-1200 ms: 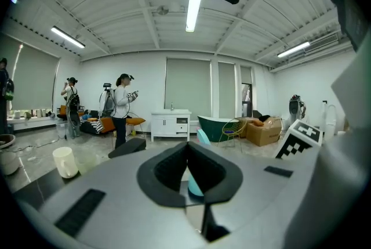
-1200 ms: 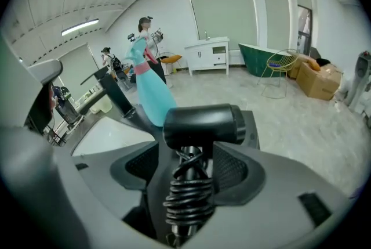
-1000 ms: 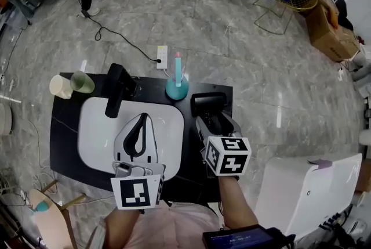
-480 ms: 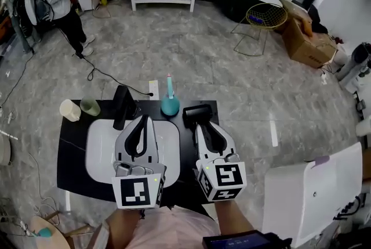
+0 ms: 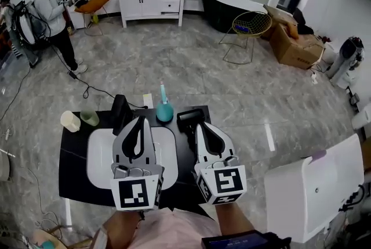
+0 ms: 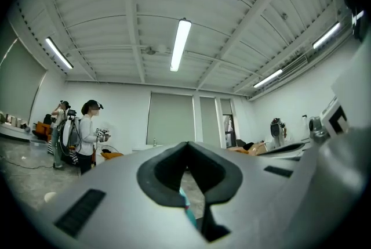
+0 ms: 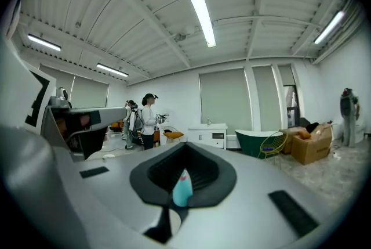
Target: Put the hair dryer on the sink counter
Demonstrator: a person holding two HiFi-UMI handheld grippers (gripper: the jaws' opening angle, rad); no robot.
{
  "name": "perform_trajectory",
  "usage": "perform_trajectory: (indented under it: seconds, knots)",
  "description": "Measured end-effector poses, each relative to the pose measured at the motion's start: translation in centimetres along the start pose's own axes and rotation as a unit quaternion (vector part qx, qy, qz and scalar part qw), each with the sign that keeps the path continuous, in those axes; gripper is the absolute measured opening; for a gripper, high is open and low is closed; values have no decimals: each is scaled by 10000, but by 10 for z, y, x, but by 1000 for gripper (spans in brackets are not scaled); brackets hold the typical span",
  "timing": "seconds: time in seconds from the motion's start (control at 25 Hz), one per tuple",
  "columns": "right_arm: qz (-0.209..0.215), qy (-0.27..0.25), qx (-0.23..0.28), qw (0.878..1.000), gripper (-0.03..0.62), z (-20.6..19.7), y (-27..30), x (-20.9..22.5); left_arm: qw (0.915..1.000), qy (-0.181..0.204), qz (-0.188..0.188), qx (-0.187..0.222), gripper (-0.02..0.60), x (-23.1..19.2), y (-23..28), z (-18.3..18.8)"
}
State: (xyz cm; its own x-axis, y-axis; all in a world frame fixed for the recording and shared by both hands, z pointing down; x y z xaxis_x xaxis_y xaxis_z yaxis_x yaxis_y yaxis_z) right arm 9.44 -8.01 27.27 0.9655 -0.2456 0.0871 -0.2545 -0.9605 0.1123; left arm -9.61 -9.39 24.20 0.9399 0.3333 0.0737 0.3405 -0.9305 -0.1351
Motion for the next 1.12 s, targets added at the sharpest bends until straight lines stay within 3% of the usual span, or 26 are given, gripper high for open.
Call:
perform_trajectory:
  seconds: [0.44, 0.64, 1.12]
  knots:
    - [48, -138, 258, 9996, -2, 12, -11, -8, 10000, 21, 4, 22, 9, 2, -12, 4]
    - [100, -163, 303, 9994, -2, 15, -13, -7, 9996, 263, -52, -21, 9, 4, -14, 0]
    - [124, -131, 262, 9995, -2, 16, -13, -3, 10000, -4, 11, 9, 9, 13, -10, 3]
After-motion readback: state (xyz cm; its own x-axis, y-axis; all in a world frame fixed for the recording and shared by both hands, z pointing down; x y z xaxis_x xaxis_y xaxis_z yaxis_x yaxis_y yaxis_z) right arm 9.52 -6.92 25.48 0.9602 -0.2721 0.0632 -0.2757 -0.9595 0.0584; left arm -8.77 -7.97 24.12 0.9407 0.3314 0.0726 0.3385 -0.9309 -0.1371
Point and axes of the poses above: the fingertips, and each gripper's own axes: y forward along the fingers, x to its right, z out of its top, the point moved 9 cm from there along -y, backward along the fingers, and after that the axes turned 5 degrees about y, right-handed, at the moved point
